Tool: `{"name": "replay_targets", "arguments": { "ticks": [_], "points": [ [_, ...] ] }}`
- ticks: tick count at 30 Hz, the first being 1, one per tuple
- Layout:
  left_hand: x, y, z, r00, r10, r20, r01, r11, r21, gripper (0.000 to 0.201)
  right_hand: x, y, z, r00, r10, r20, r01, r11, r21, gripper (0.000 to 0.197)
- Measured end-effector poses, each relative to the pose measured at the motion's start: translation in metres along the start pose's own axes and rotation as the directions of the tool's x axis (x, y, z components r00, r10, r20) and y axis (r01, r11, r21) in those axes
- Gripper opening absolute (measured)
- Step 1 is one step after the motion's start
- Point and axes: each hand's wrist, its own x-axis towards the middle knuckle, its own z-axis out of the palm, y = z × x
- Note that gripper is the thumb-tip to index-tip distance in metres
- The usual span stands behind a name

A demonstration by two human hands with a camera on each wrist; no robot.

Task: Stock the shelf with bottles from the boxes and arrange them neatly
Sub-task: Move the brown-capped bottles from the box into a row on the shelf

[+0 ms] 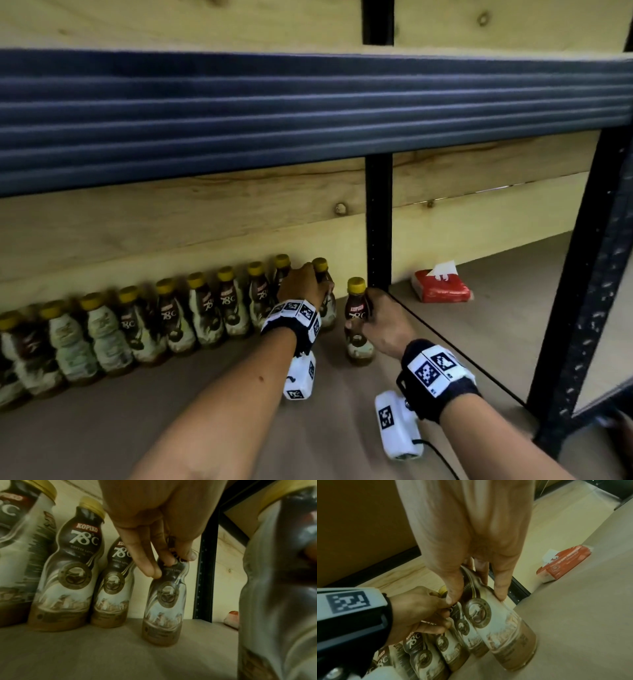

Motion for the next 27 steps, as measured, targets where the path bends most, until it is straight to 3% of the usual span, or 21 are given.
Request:
{"name": "replay_targets", "arguments": {
  "ticks": [8, 14, 27],
  "points": [
    [0.024, -0.011, -0.013, 0.992, 0.096, -0.087, -0.082, 0.984, 0.157, 0.034, 0.022, 0.000, 0.010, 0.999, 0.027, 0.017, -0.027, 0.999, -0.026, 0.040],
    [0.023, -0.010, -0.002, 0.998, -0.028, -0.048, 0.031, 0.998, 0.057, 0.042, 0.057, -0.008, 0.018, 0.998, 0.063, 0.010, -0.063, 0.997, -0.037, 0.040],
    [0.034, -0.023, -0.003, 1.000, -0.019, -0.023, 0.021, 0.997, 0.080, 0.048, 0.134, -0.019, 0.040, 0.993, 0.069, 0.091, -0.069, 0.998, -0.004, 0.055]
  ]
}}
